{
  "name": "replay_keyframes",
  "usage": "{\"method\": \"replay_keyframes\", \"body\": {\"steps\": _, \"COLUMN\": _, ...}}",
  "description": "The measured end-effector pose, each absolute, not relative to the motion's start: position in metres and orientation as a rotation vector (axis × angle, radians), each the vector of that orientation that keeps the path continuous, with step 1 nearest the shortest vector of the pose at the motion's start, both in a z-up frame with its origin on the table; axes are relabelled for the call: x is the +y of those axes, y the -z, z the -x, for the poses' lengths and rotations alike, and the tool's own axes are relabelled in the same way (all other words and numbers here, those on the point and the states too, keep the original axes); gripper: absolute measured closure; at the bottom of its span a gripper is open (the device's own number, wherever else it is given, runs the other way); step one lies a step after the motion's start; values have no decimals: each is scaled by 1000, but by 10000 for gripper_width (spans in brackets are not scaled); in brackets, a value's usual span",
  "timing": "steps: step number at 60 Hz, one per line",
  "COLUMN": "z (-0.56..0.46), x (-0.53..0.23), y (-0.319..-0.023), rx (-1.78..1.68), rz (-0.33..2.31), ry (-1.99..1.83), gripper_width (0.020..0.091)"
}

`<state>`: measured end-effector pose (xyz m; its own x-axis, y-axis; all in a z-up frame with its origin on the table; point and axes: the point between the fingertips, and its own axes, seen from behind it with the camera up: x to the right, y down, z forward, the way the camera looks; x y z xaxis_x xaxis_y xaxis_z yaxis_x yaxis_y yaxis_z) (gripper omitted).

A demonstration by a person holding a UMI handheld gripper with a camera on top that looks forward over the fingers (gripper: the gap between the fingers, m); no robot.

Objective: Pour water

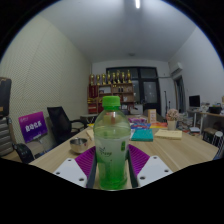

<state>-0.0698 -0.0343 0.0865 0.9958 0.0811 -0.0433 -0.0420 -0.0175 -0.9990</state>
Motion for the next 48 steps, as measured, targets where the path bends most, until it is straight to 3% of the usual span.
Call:
{"method": "replay_keyframes", "body": {"steps": 12, "z": 70, "x": -33, "y": -85, "rx": -55, "rz": 1602, "ry": -96, "gripper_width": 652}}
{"method": "replay_keyframes", "body": {"steps": 13, "z": 71, "x": -32, "y": -83, "rx": -54, "rz": 1599, "ry": -93, "gripper_width": 695}}
{"method": "replay_keyframes", "body": {"steps": 16, "z": 71, "x": -32, "y": -84, "rx": -47, "rz": 1600, "ry": -91, "gripper_width": 734}}
{"method": "replay_keyframes", "body": {"steps": 21, "z": 70, "x": -31, "y": -83, "rx": -58, "rz": 1616, "ry": -89, "gripper_width": 735}}
{"method": "replay_keyframes", "body": {"steps": 22, "z": 71, "x": -30, "y": -84, "rx": -75, "rz": 1620, "ry": -81, "gripper_width": 781}}
{"method": "replay_keyframes", "body": {"steps": 24, "z": 70, "x": -27, "y": -87, "rx": -93, "rz": 1628, "ry": -40, "gripper_width": 780}}
{"method": "replay_keyframes", "body": {"steps": 33, "z": 48, "x": 15, "y": -126, "rx": -274, "rz": 1606, "ry": 251, "gripper_width": 783}}
{"method": "replay_keyframes", "body": {"steps": 40, "z": 32, "x": 55, "y": -175, "rx": -620, "rz": 1486, "ry": 701, "gripper_width": 783}}
{"method": "replay_keyframes", "body": {"steps": 48, "z": 62, "x": 93, "y": -195, "rx": -1087, "rz": 1254, "ry": 1157, "gripper_width": 781}}
